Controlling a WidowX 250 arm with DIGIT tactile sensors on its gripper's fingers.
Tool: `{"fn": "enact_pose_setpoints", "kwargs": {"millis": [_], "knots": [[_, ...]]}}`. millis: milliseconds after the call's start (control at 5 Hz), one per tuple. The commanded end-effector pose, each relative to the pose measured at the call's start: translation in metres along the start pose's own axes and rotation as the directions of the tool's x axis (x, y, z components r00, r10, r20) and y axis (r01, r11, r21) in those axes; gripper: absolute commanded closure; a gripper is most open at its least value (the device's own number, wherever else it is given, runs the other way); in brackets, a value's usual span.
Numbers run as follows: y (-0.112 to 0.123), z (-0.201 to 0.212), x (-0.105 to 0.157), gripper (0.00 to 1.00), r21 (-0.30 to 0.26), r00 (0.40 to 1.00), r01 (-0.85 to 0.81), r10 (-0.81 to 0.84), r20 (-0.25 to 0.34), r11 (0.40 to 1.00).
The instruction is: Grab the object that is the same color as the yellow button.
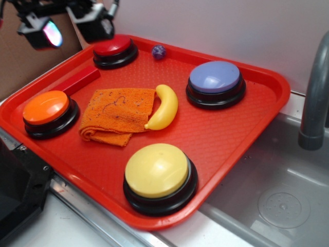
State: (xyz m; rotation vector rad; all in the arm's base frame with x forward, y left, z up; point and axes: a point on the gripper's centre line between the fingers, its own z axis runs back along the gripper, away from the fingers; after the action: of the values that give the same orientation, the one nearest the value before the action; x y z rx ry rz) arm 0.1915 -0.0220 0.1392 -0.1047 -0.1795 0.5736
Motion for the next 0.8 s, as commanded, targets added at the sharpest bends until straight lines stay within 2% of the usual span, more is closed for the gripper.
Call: {"fn": "enact_pose_setpoints", "kwargs": {"millis": [0,200,400,600], "knots": [[-0.049,-0.063,0.007,0.00,-0.060,0.999,0.015,-0.014,0.029,0.998],[-0.066,-0.089,-0.003,0.00,-0.068,0.995,0.103,-0.102,0.009,0.992],[-0.076,-0.107,-0.008,0.00,-0.066,0.992,0.122,-0.123,-0.006,0.990],[-0.084,-0.116,-0.016,0.00,-0.076,0.989,0.150,-0.150,0.006,0.986]]}}
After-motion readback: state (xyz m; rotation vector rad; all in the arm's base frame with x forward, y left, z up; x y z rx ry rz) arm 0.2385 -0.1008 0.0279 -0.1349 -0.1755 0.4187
